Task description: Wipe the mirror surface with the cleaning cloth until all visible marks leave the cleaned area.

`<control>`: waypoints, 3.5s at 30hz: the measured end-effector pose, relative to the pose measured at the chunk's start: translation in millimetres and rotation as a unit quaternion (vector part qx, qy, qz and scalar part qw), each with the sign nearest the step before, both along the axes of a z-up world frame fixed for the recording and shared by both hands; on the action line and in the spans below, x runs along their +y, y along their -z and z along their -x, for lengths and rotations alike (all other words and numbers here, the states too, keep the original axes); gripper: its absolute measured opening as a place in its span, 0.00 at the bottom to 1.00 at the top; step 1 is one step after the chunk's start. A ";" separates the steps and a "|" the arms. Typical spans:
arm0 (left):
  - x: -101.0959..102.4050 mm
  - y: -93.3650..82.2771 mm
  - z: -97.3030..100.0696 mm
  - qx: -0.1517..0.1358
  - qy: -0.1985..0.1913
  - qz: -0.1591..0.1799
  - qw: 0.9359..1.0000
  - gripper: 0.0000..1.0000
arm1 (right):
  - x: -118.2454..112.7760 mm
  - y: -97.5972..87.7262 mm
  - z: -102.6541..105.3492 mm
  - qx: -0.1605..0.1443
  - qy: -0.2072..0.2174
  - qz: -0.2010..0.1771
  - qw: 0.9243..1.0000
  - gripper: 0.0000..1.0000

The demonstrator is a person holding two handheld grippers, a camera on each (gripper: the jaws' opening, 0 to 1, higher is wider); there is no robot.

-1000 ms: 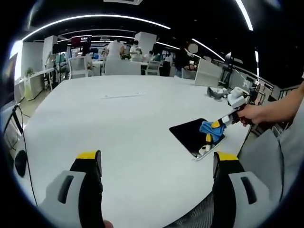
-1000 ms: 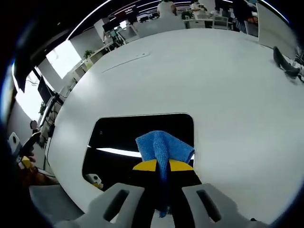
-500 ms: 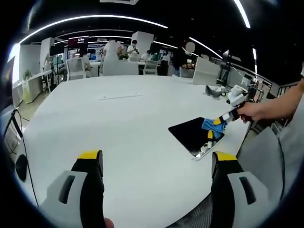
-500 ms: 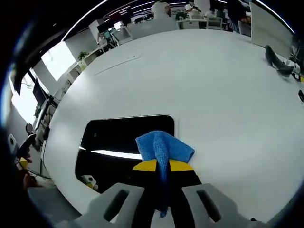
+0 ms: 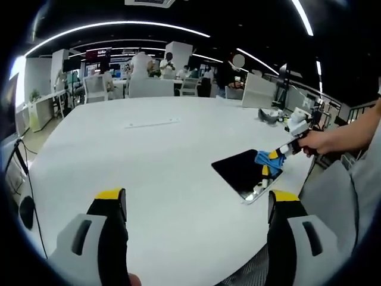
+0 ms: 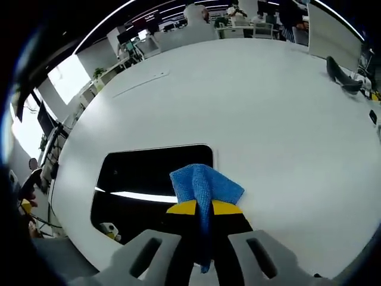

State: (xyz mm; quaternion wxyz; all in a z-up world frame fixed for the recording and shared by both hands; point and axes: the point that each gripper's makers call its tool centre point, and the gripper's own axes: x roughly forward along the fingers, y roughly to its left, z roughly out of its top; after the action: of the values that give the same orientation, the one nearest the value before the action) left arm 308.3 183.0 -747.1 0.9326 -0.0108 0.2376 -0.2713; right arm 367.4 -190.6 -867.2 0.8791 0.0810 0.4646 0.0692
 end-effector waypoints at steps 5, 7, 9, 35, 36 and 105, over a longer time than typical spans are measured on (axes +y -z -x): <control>0.3 1.0 0.5 0.002 0.000 0.001 1.000 0.99 | 2.0 -1.9 2.1 -0.001 0.005 -0.007 1.000 0.02; -0.3 2.0 1.1 0.002 0.001 -0.003 1.000 0.99 | 3.7 -1.6 4.6 0.002 0.003 -0.008 1.000 0.02; -2.1 1.9 1.1 0.000 0.002 -0.006 1.000 0.99 | 5.3 -0.9 7.2 0.002 0.007 -0.008 1.000 0.02; -8.4 0.7 3.7 -0.004 0.002 0.003 1.000 0.99 | 2.7 -0.5 52.5 0.027 0.029 -0.011 0.999 0.02; -8.0 0.8 3.7 -0.005 0.001 0.004 1.000 0.99 | 2.9 -0.1 53.7 0.028 0.030 -0.010 0.999 0.02; -15.6 11.5 1.8 -0.007 0.013 -0.012 1.000 0.96 | 81.0 -1.0 54.5 0.044 0.011 -0.052 0.998 0.01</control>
State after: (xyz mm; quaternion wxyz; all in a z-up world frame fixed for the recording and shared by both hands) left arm 306.5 167.4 -758.6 0.9308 0.0058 0.2341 -0.2807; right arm 312.9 -109.5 -866.2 0.8531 0.1342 0.4977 0.0802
